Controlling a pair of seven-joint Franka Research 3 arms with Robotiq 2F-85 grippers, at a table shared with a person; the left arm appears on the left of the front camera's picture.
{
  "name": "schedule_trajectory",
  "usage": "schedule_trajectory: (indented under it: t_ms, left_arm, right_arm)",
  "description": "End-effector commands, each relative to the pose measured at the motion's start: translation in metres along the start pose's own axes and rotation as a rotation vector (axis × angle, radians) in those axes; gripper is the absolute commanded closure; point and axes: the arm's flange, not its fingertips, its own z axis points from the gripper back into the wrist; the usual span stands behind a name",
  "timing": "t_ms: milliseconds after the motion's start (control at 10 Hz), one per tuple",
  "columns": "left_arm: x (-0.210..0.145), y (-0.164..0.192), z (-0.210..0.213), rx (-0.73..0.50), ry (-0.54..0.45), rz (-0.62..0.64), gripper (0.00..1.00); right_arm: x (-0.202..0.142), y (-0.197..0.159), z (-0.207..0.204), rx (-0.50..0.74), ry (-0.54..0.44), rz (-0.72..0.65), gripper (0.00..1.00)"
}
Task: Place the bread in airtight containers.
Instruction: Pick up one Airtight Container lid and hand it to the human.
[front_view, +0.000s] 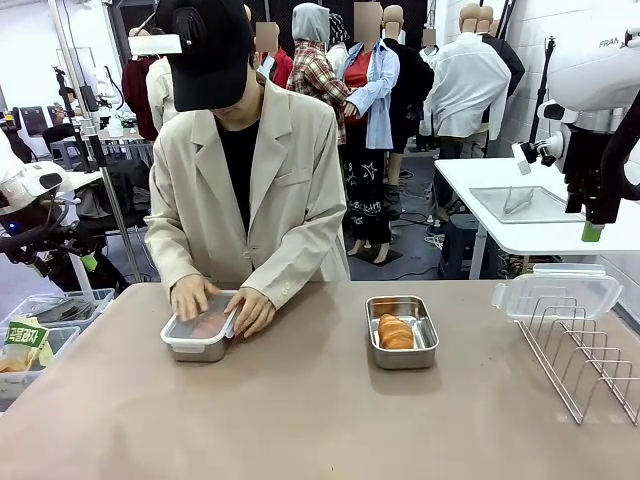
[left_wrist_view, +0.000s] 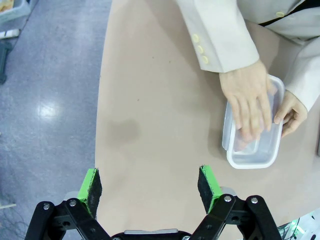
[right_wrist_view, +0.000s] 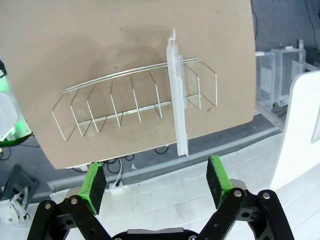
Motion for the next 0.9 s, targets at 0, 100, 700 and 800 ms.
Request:
schedule_trajectory:
  t_ms: [0,100,700,800]
  left_arm:
    - [-0.0013,0.0005,0.0005,0.011,-0.008,0.003,0.0]
    - [-0.0013,0.0005,0.0005,0.011,-0.008,0.003,0.0]
    - [-0.0013,0.0005,0.0005,0.011,-0.008,0.003,0.0]
    - [-0.0013,0.0005,0.0005,0.011,-0.008,0.003,0.0]
  right_arm:
    - [-0.0014,0.0013,0.0009,0.004,0.002,0.009,0.0]
    - [-0.0014,0.0013,0.0009,0.004,0.002,0.009,0.0]
    - [-0.0014,0.0013,0.0009,0.004,0.002,0.009,0.0]
    - [-0.0014,0.0013,0.0009,0.004,0.002,0.009,0.0]
